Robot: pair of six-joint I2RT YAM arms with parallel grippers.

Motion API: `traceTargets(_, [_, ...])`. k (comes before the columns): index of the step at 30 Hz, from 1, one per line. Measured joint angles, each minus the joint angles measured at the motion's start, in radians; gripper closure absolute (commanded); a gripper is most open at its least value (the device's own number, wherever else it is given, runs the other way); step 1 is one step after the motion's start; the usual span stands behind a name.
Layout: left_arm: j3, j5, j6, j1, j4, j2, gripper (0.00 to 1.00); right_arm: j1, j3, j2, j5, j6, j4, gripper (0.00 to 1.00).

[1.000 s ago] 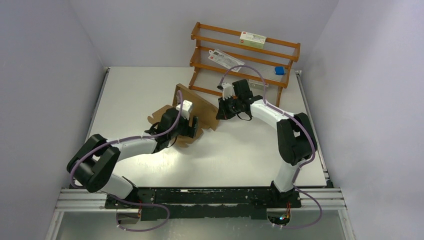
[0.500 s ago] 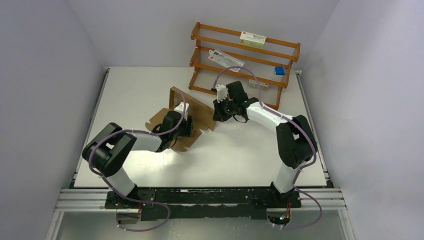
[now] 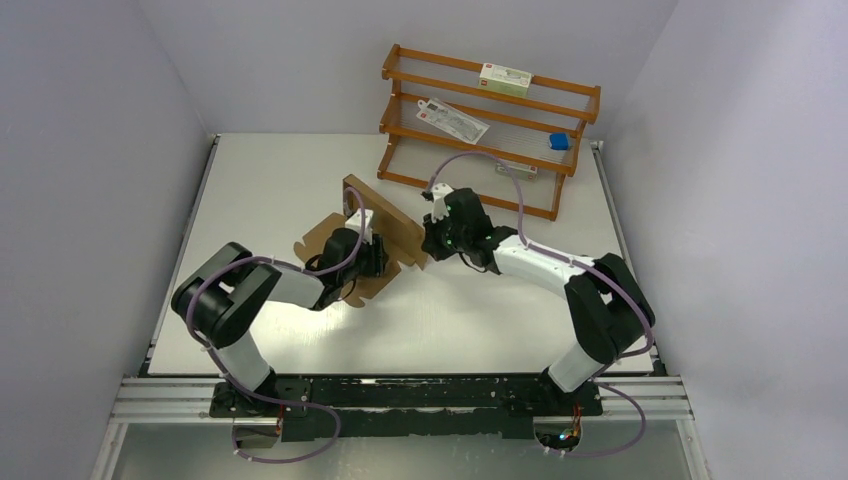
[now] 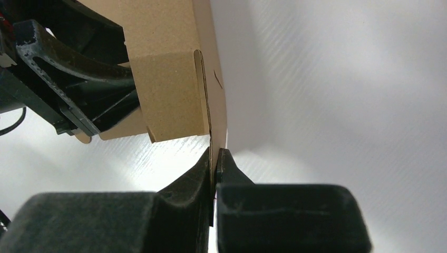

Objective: Fold the paper box

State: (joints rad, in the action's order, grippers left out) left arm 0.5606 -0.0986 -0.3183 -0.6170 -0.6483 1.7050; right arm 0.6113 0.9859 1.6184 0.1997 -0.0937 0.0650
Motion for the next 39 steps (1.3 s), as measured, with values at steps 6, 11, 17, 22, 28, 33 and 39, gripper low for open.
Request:
traceTargets(6, [-0.034, 0.026, -0.044, -0.001, -0.085, 0.013, 0.48, 0.018, -0.108, -0.038, -0.064, -0.105, -0.162, 1.00])
traceTargets(11, [-0.061, 0.031, -0.042, -0.014, -0.137, 0.015, 0.42, 0.018, -0.117, -0.028, -0.075, -0.111, -0.226, 1.00])
traceTargets(17, [-0.081, -0.034, 0.056, -0.108, -0.103, -0.043, 0.29, 0.019, -0.116, -0.023, -0.046, -0.070, -0.229, 1.00])
traceTargets(22, [-0.083, -0.084, 0.179, -0.170, -0.117, -0.063, 0.22, 0.019, -0.107, -0.023, -0.015, -0.039, -0.220, 1.00])
traceTargets(28, [-0.078, -0.157, 0.314, -0.198, -0.115, -0.056, 0.21, 0.019, -0.101, -0.023, 0.010, -0.012, -0.212, 1.00])
traceTargets(33, [-0.047, -0.192, 0.376, -0.218, -0.114, -0.015, 0.19, 0.019, -0.101, -0.023, 0.031, 0.002, -0.210, 1.00])
traceTargets(39, [-0.027, -0.209, 0.410, -0.235, -0.131, 0.023, 0.21, 0.019, -0.099, -0.022, 0.045, 0.009, -0.208, 1.00])
